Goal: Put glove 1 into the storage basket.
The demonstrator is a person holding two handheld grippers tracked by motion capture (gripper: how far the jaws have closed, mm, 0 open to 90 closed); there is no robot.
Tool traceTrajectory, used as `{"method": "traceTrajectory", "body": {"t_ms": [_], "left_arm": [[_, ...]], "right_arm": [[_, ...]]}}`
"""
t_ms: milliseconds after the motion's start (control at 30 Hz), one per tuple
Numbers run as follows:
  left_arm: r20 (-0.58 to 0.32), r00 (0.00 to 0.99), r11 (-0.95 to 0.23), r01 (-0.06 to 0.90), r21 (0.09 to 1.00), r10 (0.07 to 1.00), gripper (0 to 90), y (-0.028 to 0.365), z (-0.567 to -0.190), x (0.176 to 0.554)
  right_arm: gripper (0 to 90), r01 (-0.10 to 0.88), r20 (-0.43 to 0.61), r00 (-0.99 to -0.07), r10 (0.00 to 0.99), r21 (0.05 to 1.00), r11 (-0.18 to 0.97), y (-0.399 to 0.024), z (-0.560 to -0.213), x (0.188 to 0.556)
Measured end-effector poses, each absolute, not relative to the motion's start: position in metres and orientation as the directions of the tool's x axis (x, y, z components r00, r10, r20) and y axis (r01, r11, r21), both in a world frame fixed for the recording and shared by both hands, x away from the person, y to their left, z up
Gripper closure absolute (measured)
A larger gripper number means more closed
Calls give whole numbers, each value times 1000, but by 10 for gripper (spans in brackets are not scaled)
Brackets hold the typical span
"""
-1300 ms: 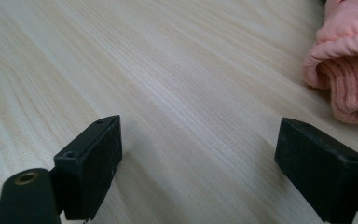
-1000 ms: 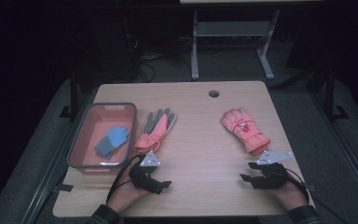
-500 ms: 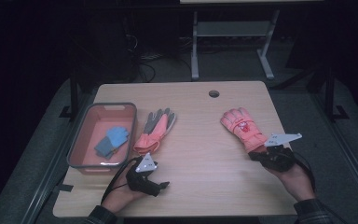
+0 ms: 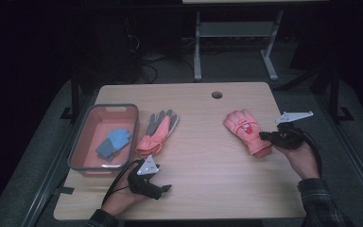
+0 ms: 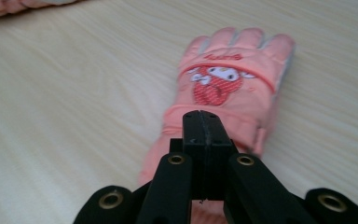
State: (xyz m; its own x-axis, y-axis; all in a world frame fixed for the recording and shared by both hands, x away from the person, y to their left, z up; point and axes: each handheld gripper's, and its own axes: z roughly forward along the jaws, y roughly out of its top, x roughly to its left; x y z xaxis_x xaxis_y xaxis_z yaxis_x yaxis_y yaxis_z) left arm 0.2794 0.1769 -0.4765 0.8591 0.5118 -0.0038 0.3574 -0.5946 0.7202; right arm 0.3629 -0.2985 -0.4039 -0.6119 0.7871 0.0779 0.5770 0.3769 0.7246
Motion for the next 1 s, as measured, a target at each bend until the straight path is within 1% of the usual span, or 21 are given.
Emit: {"method": "traceTrajectory", "body": {"t_ms": [100,367,433,467,533,700,1000], "left_arm": [[-5,859,-595,358,720,512,128,177,-476,279],[-3,859,-595,357,720,511,127,177,-476,279],[-3,859,-595,357,720,511,127,177,-476,279],[-3,859,-595,357,720,511,127,177,-476,279],[-3,859,-595,357,720,511,127,177,-476,279],[-3,860,-595,356,720,511,127,177,-476,279],[-3,860,-595,356,720,511,127,177,-476,279]], "right_arm": [[900,576,85,-595,799,738,350,-304,-404,373],[900,596,105,-569,816,736,321,-313,-412,400],[900,612,108,-563,819,721,325,-312,-416,406],[900,614,94,-560,823,714,337,-312,-418,408],[900,624,117,-564,818,709,328,-313,-422,411],[900,639,127,-576,807,686,348,-311,-427,411],[900,609,115,-642,758,677,413,-295,-425,401]]}}
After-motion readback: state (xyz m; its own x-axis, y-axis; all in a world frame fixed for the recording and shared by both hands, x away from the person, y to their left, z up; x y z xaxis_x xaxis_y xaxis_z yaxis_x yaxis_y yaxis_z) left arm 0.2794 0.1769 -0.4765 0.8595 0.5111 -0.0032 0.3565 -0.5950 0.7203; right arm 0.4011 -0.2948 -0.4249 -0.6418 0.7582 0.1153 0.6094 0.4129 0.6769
